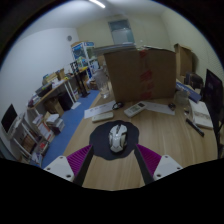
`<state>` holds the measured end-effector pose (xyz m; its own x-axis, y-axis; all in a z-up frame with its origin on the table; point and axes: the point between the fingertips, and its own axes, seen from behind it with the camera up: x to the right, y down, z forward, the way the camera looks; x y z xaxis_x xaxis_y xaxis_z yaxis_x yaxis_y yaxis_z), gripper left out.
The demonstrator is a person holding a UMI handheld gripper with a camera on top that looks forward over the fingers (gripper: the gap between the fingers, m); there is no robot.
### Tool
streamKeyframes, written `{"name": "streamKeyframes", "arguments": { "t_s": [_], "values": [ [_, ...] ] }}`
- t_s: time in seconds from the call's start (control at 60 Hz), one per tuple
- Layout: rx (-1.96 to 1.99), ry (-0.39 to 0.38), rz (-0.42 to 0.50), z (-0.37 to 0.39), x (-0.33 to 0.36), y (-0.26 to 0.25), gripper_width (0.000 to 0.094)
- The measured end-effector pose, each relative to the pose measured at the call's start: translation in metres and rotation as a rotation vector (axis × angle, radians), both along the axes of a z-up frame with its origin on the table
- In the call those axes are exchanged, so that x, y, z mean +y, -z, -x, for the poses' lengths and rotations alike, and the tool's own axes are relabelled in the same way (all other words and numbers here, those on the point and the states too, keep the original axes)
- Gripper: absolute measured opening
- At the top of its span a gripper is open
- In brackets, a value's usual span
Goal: Arrange mouse
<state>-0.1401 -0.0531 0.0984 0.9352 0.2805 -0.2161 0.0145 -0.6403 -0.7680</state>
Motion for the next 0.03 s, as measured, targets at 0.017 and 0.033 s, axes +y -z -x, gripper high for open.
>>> {"name": "streamKeyframes", "arguments": {
  "t_s": [0.017,0.033],
  "values": [
    [0.011,0.002,-0.001,-0.0037,-0.0075,-0.0048,0.0838],
    [0.022,0.005,0.001,-0.0067,-0.0155,-0.0093,0.0839]
  ]
}}
